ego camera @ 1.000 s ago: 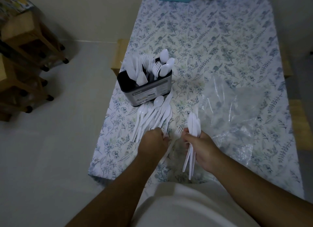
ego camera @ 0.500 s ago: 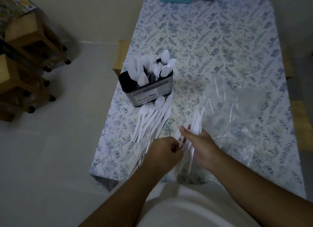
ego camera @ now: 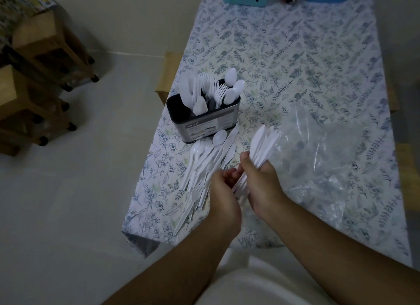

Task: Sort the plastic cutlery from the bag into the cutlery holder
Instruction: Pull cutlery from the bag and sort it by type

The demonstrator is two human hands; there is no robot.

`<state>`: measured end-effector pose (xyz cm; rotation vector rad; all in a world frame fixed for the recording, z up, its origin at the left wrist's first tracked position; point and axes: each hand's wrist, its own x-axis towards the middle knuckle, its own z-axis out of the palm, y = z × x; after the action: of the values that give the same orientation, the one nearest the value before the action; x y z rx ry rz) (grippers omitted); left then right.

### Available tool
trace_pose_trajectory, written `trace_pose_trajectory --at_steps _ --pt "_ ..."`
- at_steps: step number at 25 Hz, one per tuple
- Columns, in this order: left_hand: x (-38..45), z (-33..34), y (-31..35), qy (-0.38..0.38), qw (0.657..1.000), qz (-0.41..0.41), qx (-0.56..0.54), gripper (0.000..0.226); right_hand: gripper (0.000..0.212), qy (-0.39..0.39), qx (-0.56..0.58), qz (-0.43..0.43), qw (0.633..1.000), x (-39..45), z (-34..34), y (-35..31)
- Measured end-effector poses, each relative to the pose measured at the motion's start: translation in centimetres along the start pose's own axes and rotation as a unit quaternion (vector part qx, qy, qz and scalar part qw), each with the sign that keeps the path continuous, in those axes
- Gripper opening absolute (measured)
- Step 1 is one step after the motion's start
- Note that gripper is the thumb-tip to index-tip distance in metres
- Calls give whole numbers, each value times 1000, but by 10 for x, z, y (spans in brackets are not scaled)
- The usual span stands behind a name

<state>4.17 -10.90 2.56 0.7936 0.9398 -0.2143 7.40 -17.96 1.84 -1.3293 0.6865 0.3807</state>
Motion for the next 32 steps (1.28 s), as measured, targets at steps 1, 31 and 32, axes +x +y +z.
trace_pose_trajectory --at_steps 1,31,32 --pt "3 -5 2 20 987 72 140 21 23 -4 -4 8 1000 2 -3 -1" --pt "83 -20 23 38 592 304 745 21 13 -43 16 76 996 25 -51 20" --pt "87 -19 25 38 588 288 755 21 15 -42 13 77 996 26 -52 22"
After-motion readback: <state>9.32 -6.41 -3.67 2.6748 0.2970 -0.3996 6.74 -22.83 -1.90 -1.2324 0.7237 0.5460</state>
